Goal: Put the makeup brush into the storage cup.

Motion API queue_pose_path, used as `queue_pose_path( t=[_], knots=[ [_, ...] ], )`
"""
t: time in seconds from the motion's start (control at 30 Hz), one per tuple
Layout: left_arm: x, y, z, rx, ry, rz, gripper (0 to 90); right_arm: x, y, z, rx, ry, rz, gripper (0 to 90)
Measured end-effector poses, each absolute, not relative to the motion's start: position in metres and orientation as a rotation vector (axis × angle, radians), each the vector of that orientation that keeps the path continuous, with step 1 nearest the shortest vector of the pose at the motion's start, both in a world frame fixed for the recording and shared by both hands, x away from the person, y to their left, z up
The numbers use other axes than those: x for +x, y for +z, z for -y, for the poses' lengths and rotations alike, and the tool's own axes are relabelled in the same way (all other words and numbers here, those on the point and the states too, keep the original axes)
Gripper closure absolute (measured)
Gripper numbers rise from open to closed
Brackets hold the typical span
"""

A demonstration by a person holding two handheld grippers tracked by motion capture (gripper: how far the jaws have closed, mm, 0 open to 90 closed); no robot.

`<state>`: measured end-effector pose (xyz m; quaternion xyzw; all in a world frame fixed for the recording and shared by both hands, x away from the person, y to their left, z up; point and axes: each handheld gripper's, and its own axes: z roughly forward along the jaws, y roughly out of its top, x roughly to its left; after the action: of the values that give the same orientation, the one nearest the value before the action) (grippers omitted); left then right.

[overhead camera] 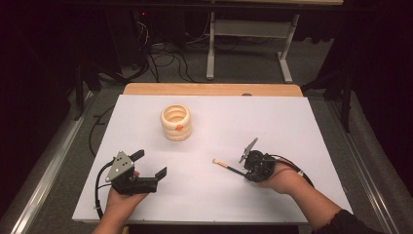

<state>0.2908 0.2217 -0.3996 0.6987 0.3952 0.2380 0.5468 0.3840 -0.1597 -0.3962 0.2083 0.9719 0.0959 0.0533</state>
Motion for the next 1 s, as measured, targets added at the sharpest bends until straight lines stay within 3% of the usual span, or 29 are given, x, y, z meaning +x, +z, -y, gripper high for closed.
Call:
queue_pose_path(
  t=[1.0],
  knots=[
    [0.290, -0.399, -0.222, 1.648, 0.567, -0.943, 0.8, 0.392, -0.394, 0.146, 0.662, 0.126, -2.988, 86.6]
  ],
)
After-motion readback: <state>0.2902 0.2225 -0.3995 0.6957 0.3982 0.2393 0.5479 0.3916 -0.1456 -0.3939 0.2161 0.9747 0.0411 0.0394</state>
